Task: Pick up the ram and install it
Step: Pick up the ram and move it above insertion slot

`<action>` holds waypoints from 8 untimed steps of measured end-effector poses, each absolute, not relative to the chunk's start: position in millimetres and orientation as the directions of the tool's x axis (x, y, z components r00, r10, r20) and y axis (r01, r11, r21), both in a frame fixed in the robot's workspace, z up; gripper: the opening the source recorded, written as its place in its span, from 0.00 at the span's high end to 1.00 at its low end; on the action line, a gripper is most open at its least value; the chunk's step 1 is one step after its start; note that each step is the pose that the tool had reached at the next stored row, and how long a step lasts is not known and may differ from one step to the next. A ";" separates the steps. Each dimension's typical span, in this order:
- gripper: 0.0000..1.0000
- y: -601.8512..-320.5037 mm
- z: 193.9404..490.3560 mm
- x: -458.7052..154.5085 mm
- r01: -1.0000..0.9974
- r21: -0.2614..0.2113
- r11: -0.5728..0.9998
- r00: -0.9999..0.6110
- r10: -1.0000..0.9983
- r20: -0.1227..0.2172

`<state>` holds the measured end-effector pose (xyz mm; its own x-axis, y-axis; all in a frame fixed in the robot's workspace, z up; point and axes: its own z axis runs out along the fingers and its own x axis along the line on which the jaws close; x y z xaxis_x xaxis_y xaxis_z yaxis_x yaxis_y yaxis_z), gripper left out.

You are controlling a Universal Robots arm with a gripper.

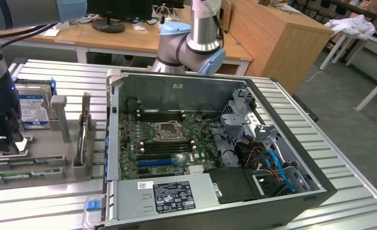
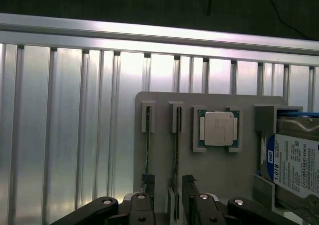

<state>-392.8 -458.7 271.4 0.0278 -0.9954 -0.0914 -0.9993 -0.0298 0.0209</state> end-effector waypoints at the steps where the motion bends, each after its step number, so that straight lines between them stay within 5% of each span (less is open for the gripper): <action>1: 0.64 -458.8 270.1 -392.8 -0.999 0.021 -0.030 0.028 -0.995 -0.092; 8: 0.64 -459.4 259.9 -392.8 -0.999 0.021 -0.030 0.028 -0.995 -0.092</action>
